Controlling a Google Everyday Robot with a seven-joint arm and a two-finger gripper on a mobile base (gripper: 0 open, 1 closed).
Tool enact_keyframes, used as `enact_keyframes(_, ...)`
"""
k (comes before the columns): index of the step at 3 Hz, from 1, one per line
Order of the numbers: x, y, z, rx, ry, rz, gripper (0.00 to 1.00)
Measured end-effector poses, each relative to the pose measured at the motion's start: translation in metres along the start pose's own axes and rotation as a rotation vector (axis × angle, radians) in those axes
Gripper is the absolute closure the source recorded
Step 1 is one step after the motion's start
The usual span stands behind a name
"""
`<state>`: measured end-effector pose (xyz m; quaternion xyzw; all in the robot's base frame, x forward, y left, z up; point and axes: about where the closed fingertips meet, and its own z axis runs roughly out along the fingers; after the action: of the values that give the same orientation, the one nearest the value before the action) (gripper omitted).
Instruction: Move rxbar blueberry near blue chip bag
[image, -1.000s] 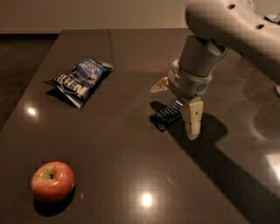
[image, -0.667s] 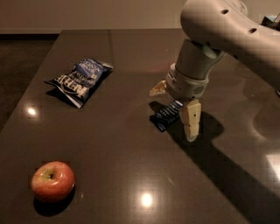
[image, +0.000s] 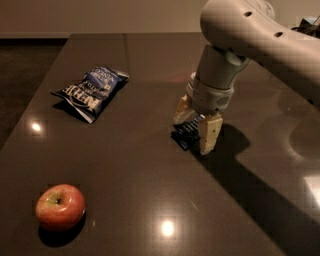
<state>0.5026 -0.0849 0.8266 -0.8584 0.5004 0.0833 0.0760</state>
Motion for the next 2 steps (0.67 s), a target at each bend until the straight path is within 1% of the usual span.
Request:
enact_keyframes(1, -0.0013, -0.0003, -0.0057, 0.0, 0.0, 0.0, 0.79)
enact_keyframes(2, -0.0019, -0.0005, -0.0081, 0.0, 0.0, 0.0, 0.99)
